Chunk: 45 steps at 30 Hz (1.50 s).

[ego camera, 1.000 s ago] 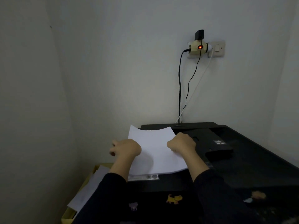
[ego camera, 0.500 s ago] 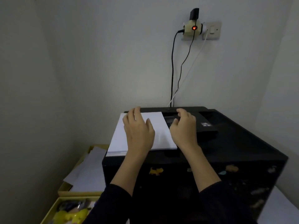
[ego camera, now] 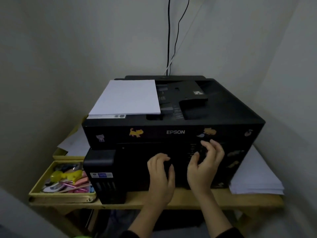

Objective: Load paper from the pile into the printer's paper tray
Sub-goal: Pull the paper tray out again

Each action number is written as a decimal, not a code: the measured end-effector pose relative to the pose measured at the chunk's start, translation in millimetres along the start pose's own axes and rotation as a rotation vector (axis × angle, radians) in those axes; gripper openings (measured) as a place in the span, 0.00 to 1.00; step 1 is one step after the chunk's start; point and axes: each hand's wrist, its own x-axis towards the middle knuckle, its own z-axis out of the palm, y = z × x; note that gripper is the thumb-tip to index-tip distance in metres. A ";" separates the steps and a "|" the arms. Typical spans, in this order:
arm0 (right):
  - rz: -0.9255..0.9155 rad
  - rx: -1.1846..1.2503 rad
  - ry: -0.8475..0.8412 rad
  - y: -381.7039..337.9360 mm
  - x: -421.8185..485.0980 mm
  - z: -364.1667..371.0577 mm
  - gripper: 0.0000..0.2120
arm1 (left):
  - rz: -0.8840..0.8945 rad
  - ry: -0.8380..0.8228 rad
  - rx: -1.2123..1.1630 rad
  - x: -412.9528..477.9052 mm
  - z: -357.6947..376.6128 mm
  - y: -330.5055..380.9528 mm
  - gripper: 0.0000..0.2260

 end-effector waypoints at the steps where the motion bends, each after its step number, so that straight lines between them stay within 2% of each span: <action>1: 0.127 0.021 -0.028 9.0 -9.8 -2.0 0.15 | -0.145 -0.065 -0.022 -11.4 6.7 -5.8 0.05; 3: 0.507 0.070 -0.086 30.0 -27.0 -2.4 0.13 | -0.503 -0.141 -0.104 -24.2 16.9 -18.3 0.03; 4: 0.725 0.093 -0.117 43.0 -34.8 -1.4 0.12 | -0.719 -0.134 -0.172 -27.8 21.4 -27.7 0.06; 6: 1.153 0.197 -0.194 65.5 -47.5 1.1 0.14 | -1.165 -0.098 -0.366 -28.9 23.8 -38.7 0.18; 7: 1.330 0.308 -0.245 73.5 -52.5 2.6 0.19 | -1.326 -0.100 -0.484 -29.1 22.7 -42.1 0.26; 8: 1.459 0.425 -0.288 80.3 -56.7 4.0 0.24 | -1.431 -0.103 -0.608 -28.7 20.6 -45.0 0.31; 10: 1.594 0.593 -0.304 90.6 -60.8 8.2 0.35 | -1.532 -0.031 -0.850 -26.3 16.2 -52.7 0.34; 14: 1.664 0.766 -0.176 99.5 -62.0 17.8 0.42 | -1.581 0.080 -1.050 -19.5 14.1 -63.5 0.25; 21: 1.621 0.938 -0.004 104.9 -70.7 31.6 0.43 | -1.619 0.215 -1.214 -26.4 28.1 -80.4 0.20; 22: 1.615 0.936 0.005 107.2 -71.1 32.4 0.41 | -1.617 0.222 -1.213 -27.5 30.8 -82.1 0.20; 25: 1.639 0.887 0.009 114.5 -73.2 34.7 0.31 | -1.609 0.242 -1.184 -29.4 37.4 -82.8 0.24; 29: 1.627 0.822 -0.017 123.5 -77.1 41.3 0.29 | -1.619 0.219 -1.120 -30.5 44.5 -85.9 0.26; 32: 1.612 0.721 -0.059 123.2 -78.8 41.9 0.28 | -1.622 0.157 -1.015 -31.5 46.2 -88.4 0.32; 35: 1.634 0.580 -0.058 115.0 -81.3 42.2 0.38 | -1.638 0.085 -0.998 -34.0 44.2 -86.9 0.36; 37: 1.741 0.469 0.069 108.7 -84.2 40.0 0.48 | -1.676 0.079 -1.041 -39.4 43.3 -81.7 0.41; 39: 1.805 0.320 0.169 102.5 -86.8 35.3 0.48 | -1.733 0.136 -1.048 -48.0 43.1 -76.7 0.46; 41: 1.795 0.284 0.186 97.8 -88.9 29.6 0.43 | -1.772 0.184 -0.972 -51.8 41.8 -69.5 0.46; 42: 1.792 0.274 0.189 96.3 -89.0 28.2 0.40 | -1.813 0.200 -0.837 -49.8 42.8 -66.5 0.46; 44: 1.721 0.116 0.150 92.5 -86.2 26.5 0.40 | -1.834 0.197 -0.456 -41.3 38.9 -56.3 0.52; 45: 1.629 -0.039 0.083 91.7 -84.4 26.6 0.41 | -1.773 0.180 -0.198 -37.5 37.0 -48.4 0.54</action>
